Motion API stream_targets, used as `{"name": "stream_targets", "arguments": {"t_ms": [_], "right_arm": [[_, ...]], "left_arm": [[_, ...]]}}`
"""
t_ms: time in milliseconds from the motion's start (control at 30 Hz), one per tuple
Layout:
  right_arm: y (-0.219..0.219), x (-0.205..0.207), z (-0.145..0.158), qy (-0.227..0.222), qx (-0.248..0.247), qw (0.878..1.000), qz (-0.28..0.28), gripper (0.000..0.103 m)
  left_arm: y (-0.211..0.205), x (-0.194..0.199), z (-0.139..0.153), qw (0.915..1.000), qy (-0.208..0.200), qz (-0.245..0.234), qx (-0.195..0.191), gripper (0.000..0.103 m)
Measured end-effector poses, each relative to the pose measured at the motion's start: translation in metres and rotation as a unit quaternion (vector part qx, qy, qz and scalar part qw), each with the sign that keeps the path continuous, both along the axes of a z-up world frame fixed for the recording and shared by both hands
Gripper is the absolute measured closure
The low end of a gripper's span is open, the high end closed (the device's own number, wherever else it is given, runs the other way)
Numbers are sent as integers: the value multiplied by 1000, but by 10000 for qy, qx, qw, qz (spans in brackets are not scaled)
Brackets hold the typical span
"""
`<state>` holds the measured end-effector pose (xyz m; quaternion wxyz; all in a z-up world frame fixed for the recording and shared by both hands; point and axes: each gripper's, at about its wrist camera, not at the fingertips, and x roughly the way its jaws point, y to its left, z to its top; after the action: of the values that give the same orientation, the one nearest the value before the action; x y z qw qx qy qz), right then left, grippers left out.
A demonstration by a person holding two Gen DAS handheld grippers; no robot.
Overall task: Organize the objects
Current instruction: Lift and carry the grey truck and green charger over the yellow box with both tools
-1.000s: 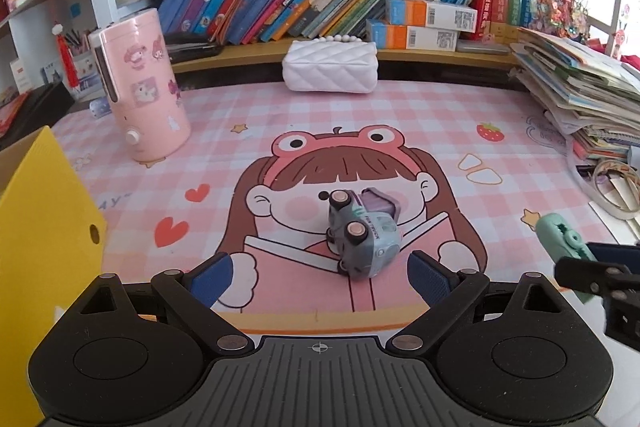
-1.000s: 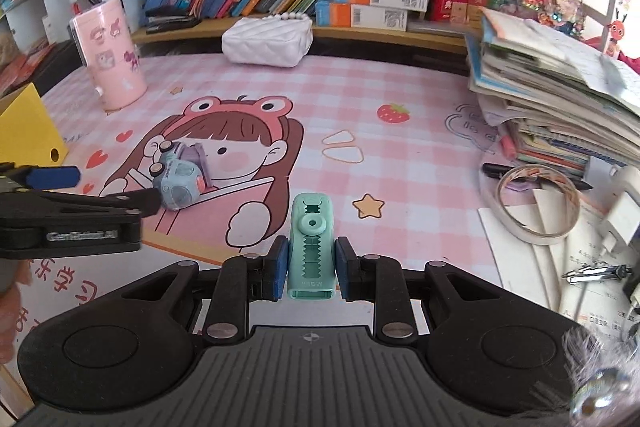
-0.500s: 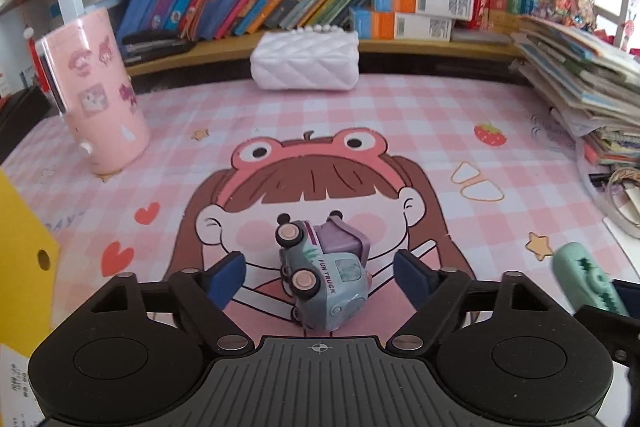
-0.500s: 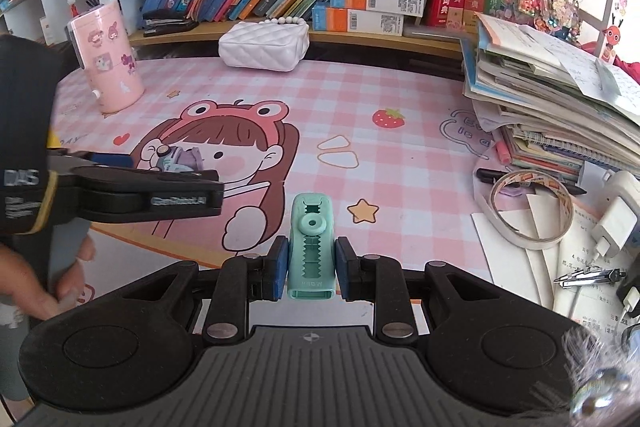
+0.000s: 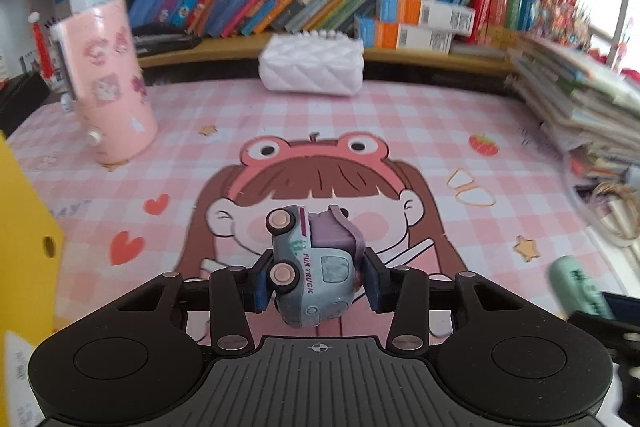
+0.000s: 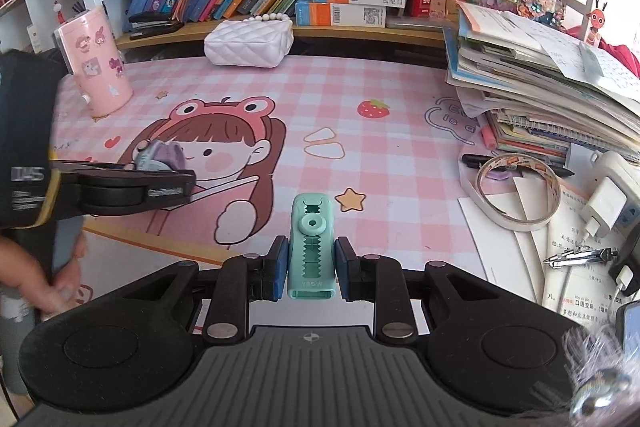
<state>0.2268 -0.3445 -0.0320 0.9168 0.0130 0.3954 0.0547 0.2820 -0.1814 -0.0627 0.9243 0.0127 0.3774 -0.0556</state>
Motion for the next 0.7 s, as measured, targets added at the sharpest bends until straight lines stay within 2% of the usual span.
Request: {"name": "stream_targets", "arguments": {"t_ms": [267, 700], "right_arm": [[32, -21, 9, -48, 24, 9996, 261, 80], [109, -79, 19, -12, -42, 9978, 660, 80]], "left_arm": [[43, -62, 37, 9985, -179, -54, -518, 61], [118, -155, 50, 9975, -210, 147, -666, 61]]}}
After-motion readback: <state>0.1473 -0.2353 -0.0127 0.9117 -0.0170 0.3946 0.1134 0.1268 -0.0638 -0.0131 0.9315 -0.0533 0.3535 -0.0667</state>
